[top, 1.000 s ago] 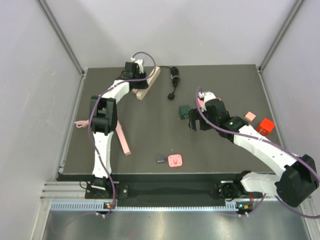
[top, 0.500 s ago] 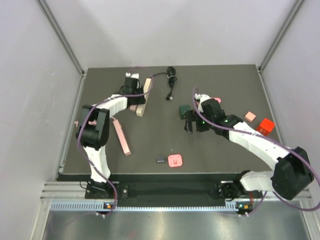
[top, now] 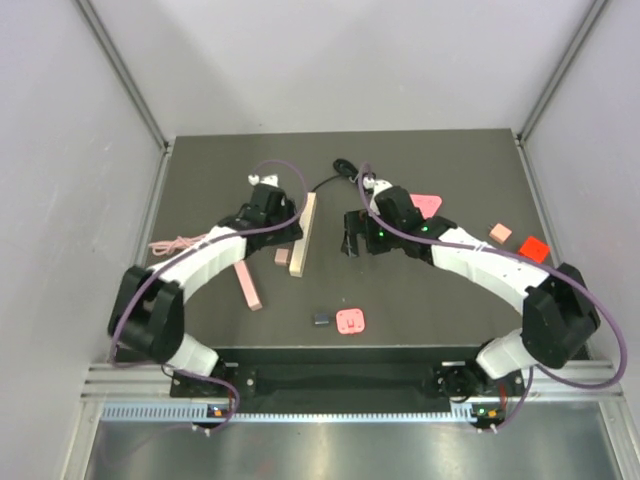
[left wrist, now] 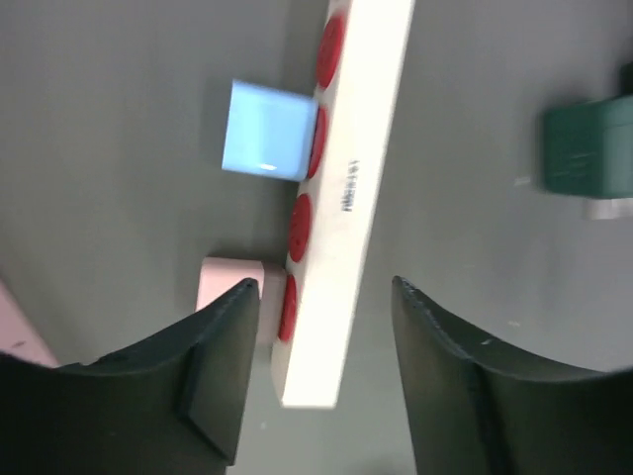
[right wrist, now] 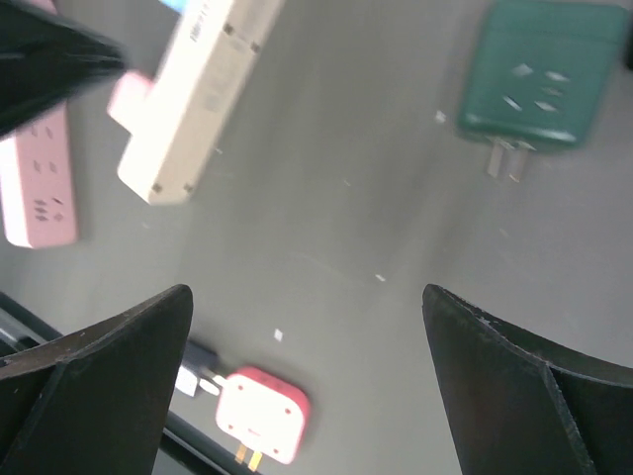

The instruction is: Pull the plug off the socket

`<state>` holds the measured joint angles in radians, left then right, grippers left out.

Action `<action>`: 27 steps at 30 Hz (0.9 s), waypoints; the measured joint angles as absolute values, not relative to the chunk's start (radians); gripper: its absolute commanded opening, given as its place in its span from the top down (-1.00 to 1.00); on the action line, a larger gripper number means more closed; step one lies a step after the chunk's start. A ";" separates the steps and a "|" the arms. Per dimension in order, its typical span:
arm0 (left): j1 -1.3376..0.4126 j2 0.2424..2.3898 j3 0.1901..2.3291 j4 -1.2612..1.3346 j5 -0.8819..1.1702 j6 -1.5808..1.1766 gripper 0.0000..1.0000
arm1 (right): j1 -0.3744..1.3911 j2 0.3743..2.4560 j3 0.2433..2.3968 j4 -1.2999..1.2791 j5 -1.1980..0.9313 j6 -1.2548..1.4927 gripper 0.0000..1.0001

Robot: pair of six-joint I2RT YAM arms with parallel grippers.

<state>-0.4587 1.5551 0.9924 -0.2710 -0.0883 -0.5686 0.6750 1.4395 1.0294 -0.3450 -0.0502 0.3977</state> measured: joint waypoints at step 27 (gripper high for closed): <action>-0.319 0.878 0.854 -0.551 -0.067 -0.556 -0.27 | 0.893 1.980 1.439 -0.281 0.111 0.727 -0.99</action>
